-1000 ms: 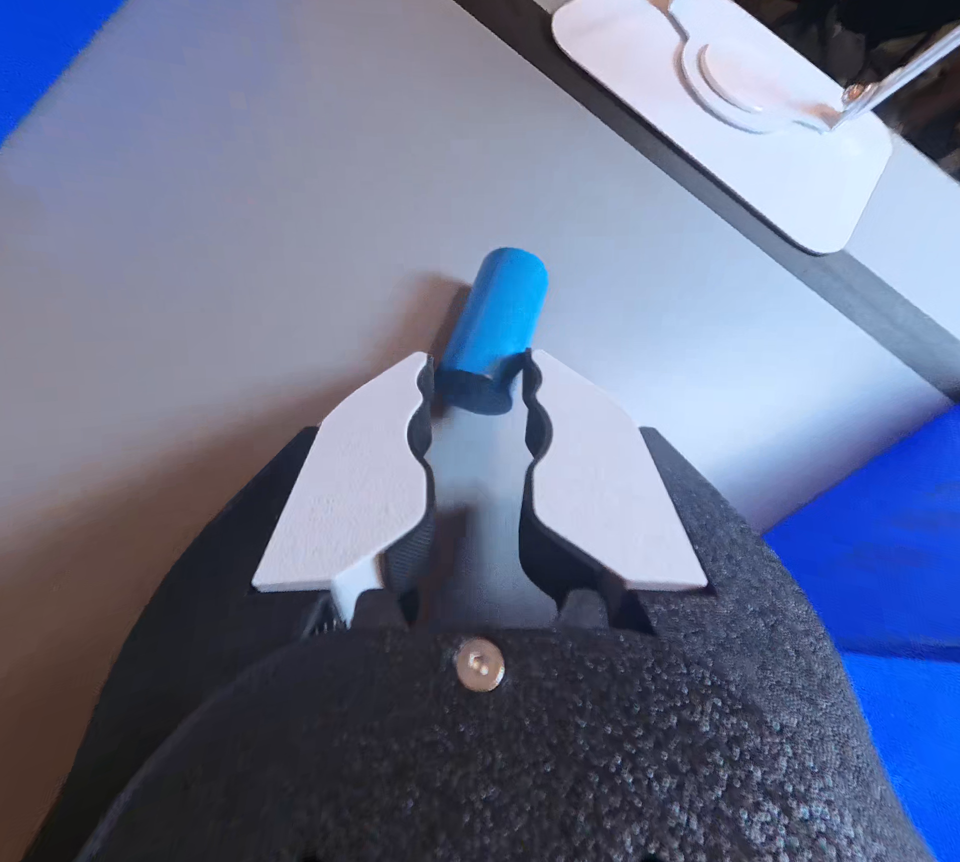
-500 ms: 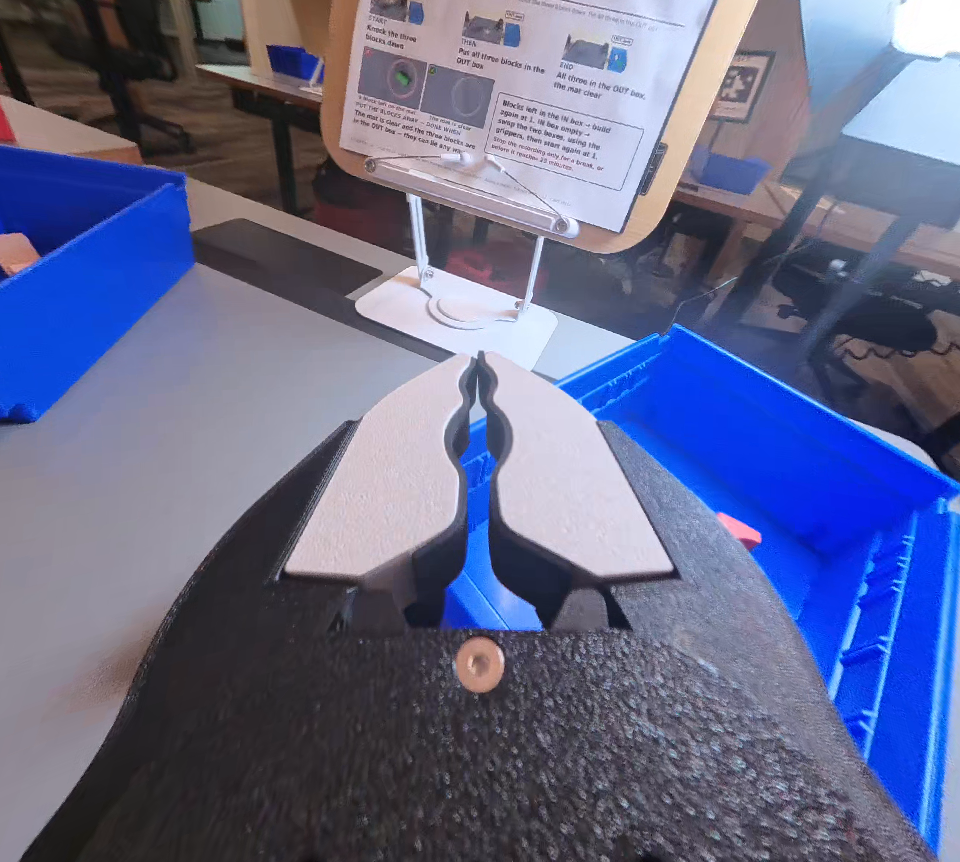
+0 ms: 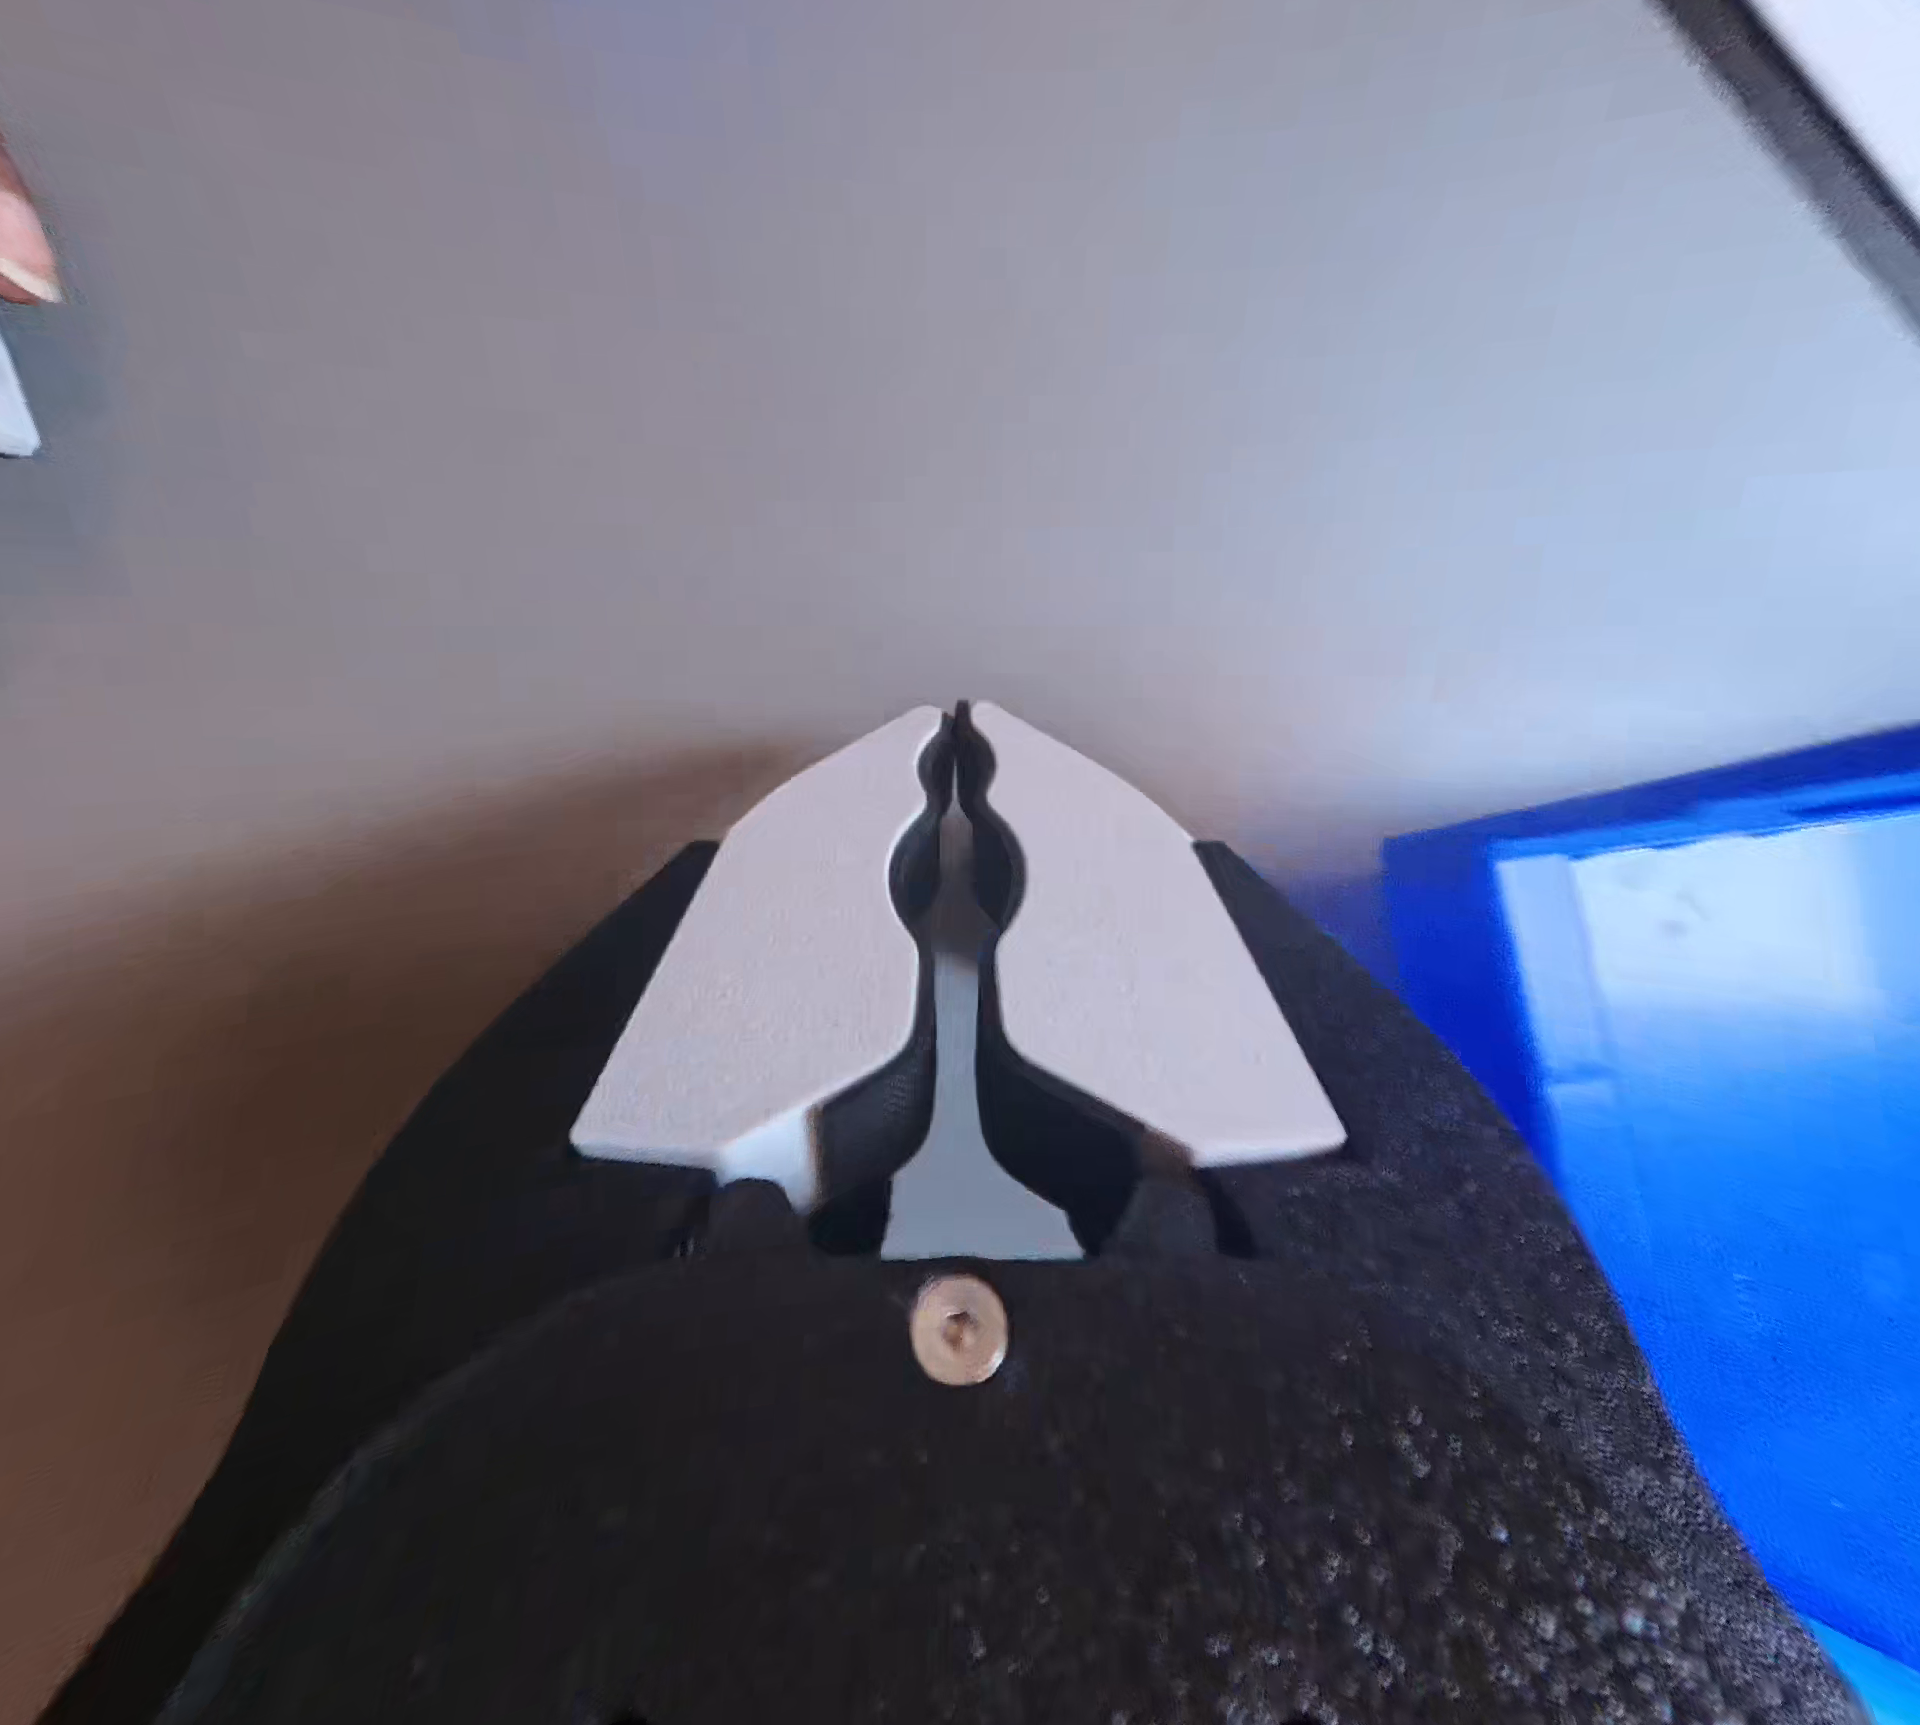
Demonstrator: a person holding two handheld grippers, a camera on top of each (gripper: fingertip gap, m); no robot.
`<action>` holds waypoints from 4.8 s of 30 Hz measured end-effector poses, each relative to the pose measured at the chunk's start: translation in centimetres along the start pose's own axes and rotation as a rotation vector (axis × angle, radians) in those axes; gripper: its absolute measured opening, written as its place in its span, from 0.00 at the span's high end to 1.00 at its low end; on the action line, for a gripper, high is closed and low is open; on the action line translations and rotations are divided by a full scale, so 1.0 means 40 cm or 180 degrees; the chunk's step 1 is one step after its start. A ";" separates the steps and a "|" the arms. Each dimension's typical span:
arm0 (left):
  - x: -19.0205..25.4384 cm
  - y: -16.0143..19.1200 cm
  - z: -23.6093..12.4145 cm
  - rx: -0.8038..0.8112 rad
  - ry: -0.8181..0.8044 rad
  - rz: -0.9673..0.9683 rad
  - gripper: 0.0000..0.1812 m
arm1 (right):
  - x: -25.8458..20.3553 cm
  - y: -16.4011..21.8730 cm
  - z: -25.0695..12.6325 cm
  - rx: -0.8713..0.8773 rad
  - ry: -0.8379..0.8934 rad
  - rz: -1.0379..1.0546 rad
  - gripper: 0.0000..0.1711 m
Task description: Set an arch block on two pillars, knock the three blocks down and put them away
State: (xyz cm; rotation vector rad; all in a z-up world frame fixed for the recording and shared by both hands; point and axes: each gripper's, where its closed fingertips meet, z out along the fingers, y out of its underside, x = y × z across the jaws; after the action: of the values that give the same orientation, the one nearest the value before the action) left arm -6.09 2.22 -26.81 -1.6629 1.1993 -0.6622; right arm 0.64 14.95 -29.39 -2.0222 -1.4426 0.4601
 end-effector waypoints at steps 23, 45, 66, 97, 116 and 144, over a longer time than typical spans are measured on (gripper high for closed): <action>0.003 0.004 0.002 -0.0038 0.0007 0.0028 0.90 | 0.076 0.029 -0.168 0.0336 0.0235 -0.0395 0.81; 0.001 0.006 0.004 -0.0052 0.0012 0.0011 0.90 | 0.361 0.133 -0.221 0.0210 0.1850 0.0885 0.81; 0.001 0.007 0.007 -0.0068 0.0011 0.0025 0.91 | 0.394 0.149 -0.252 0.0341 0.2158 0.1161 0.68; -0.586 0.035 -0.485 -0.1373 -0.1586 -0.0128 0.78 | 0.093 0.034 -0.160 0.0698 0.1158 -0.0173 0.60; -0.492 0.313 -0.335 -0.3671 0.0291 0.0390 0.80 | 0.065 0.073 -0.115 0.0424 0.0989 -0.0376 0.66; 0.010 -0.284 -0.003 0.1394 0.1247 -0.0545 0.82 | -0.322 -0.140 -0.165 0.1824 -0.1114 -0.0408 0.80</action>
State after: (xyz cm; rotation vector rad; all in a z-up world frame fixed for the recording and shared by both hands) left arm -1.40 2.61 -16.48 -1.3050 1.0807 -1.3041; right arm -3.97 2.35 -21.59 -1.4298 -1.4151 1.0750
